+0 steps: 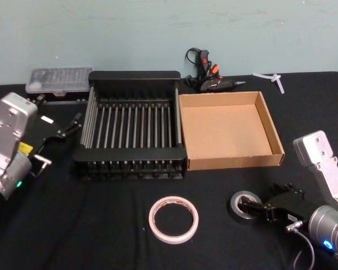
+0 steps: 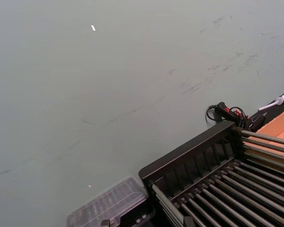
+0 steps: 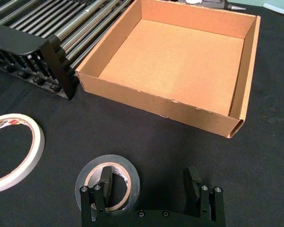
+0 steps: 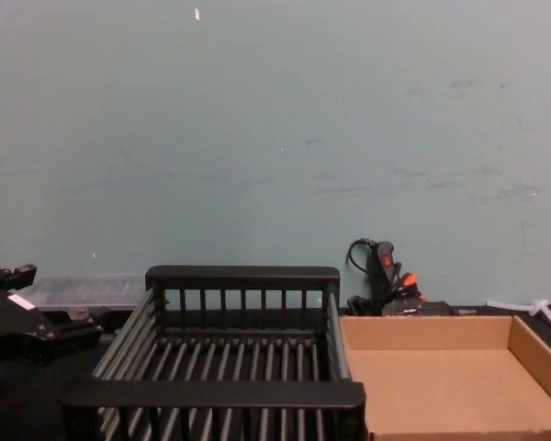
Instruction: Pick up the white tape and place it into the black box , Pick up the silver tape and place it into the brown box.
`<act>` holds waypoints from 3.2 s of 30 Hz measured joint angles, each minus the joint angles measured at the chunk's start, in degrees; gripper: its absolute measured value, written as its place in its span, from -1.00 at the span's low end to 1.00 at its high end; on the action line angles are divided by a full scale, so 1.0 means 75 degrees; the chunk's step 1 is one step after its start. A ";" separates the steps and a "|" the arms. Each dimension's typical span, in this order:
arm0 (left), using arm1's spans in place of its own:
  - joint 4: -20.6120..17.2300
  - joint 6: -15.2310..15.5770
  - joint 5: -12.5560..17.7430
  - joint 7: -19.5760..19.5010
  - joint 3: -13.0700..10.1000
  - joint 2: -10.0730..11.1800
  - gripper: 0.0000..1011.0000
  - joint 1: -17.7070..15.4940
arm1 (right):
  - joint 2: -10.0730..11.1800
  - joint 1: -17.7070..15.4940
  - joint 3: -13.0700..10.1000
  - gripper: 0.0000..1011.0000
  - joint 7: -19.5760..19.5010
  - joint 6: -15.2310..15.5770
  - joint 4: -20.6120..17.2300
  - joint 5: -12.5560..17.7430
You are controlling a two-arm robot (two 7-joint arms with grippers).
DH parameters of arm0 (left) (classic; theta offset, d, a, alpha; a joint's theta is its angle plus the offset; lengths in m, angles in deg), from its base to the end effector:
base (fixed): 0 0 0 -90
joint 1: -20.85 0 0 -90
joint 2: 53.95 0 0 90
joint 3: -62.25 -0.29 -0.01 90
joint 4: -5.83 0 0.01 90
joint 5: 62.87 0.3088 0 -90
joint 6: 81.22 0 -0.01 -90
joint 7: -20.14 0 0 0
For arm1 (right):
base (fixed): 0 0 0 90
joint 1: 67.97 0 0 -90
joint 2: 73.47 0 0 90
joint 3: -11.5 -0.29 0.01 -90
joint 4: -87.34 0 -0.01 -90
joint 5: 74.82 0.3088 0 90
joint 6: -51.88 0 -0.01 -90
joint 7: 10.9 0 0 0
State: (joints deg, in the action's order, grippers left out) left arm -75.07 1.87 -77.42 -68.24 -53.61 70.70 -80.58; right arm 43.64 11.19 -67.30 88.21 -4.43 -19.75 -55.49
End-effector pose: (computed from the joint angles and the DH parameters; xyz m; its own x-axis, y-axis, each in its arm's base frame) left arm 0.3581 0.0827 -0.3023 0.2922 0.8803 0.3738 -0.9553 0.2873 0.0702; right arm 0.2648 -0.0398 -0.2717 0.4222 -0.9064 -0.0120 0.7479 0.3559 -0.5603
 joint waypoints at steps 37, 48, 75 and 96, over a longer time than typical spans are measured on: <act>0.0000 0.0000 0.0000 0.0000 0.0000 0.0000 0.98 0.0000 | 0.0000 0.0000 0.0000 -0.70 -0.0014 0.0001 -0.0007 0.0036; 0.0000 0.0000 0.0000 0.0000 0.0000 0.0000 0.98 0.0000 | 0.0000 0.0000 0.0000 -0.70 -0.0013 0.0001 -0.0007 0.0035; 0.0000 0.0000 0.0000 0.0000 0.0000 0.0000 0.98 0.0000 | -0.0108 0.0220 -0.0293 -0.70 0.0471 -0.0764 -0.0410 -0.0493; 0.0001 0.0000 0.0000 0.0000 0.0000 0.0000 0.98 0.0000 | -0.0580 0.1862 -0.0010 -0.70 0.0705 -0.1190 0.1072 -0.1175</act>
State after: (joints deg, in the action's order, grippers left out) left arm -75.07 1.87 -77.42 -68.24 -53.61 70.70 -80.58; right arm 39.28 25.15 -67.38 93.49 -13.36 -11.71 -64.31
